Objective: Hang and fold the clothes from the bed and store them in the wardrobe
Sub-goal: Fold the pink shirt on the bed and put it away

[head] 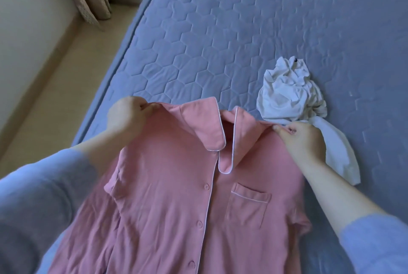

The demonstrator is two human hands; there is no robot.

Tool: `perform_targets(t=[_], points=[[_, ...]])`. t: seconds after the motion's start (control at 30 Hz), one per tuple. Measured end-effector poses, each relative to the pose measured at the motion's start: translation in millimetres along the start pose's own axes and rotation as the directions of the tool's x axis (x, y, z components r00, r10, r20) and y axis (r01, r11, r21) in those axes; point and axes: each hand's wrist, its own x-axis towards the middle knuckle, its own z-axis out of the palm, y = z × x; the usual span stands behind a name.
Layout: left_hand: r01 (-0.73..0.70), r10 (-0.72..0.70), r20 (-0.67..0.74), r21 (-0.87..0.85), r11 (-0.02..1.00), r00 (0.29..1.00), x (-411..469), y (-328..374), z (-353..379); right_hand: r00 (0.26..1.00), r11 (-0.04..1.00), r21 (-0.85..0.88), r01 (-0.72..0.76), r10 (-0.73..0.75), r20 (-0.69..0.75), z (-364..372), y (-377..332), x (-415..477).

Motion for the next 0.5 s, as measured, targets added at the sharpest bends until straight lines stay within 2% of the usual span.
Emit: perform_targets(t=[0.17, 0.3, 0.43, 0.5], points=[[-0.011, 0.011, 0.012, 0.024, 1.000, 1.000, 47, 3, 39, 0.997, 0.997, -0.070, -0.039, 0.034, -0.064, 39, -1, 40], [0.017, -0.019, 0.049, 0.038, 0.999, 0.999, 60, -7, 85, 0.988, 0.983, -0.116, -0.144, 0.137, -0.071, 82, 9, 50], [-0.004, -0.009, 0.120, 0.106, 0.994, 0.993, 65, -25, 112, 0.980, 0.963, -0.187, -0.195, 0.185, -0.071, 112, 12, 46], [-0.017, 0.008, 0.175, 0.050, 0.999, 0.985, 69, -33, 118, 0.983, 0.963, -0.206, -0.176, 0.160, -0.093, 120, 9, 43]])
